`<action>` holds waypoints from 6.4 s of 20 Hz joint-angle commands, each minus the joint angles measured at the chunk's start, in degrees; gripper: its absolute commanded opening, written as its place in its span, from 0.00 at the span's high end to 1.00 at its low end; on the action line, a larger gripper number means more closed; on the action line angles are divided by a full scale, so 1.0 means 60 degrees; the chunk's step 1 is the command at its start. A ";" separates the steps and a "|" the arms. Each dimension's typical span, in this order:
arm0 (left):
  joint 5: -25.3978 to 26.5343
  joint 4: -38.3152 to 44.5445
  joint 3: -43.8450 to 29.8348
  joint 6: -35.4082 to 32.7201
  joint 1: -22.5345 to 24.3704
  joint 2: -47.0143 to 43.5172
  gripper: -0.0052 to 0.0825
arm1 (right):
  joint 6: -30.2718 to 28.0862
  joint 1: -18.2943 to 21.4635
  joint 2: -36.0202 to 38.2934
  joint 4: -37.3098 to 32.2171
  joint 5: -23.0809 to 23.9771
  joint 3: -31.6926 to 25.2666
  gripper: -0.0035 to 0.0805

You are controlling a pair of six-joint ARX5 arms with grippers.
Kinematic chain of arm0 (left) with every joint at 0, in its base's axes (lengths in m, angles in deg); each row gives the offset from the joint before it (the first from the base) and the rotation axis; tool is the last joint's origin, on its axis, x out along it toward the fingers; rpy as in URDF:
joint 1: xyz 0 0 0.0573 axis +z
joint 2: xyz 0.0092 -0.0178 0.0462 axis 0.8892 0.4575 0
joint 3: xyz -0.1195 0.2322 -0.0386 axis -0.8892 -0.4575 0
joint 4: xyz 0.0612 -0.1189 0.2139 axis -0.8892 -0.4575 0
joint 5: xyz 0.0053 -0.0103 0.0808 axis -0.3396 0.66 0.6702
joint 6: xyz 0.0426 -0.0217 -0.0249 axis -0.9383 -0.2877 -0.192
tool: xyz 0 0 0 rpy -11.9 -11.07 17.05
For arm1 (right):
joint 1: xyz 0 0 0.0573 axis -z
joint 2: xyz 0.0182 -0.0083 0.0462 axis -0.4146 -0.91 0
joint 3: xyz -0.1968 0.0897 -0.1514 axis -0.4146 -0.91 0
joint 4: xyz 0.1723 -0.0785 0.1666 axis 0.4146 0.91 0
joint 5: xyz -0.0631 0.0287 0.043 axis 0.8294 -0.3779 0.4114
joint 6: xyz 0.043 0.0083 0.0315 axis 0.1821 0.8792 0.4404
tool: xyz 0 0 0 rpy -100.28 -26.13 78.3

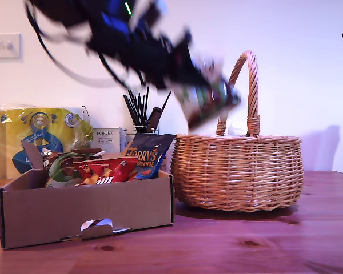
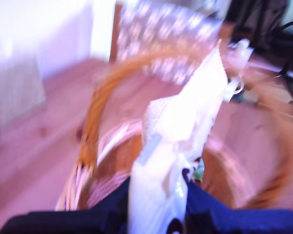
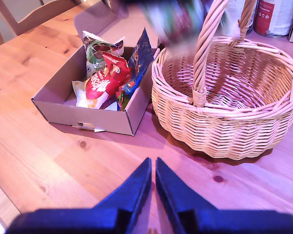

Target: Move the bags of Easter eggs from the cardboard box on the left into the woven basket on the right side.

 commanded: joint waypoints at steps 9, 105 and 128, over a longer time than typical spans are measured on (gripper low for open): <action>0.0277 0.0466 -0.0029 0.0051 -0.0459 -0.0040 0.44 | -0.0025 -0.0044 0.0055 -0.0066 -0.0033 0.0098 0.97; -0.0936 -0.0900 0.0605 -0.1348 0.0251 -0.0710 0.82 | -0.0095 -0.0040 -0.0047 -0.0062 0.0018 0.0098 0.97; 0.0474 0.1596 0.0911 -0.1071 -0.0849 0.1009 0.41 | -0.0095 -0.0040 -0.0062 -0.0022 0.0047 0.0098 0.97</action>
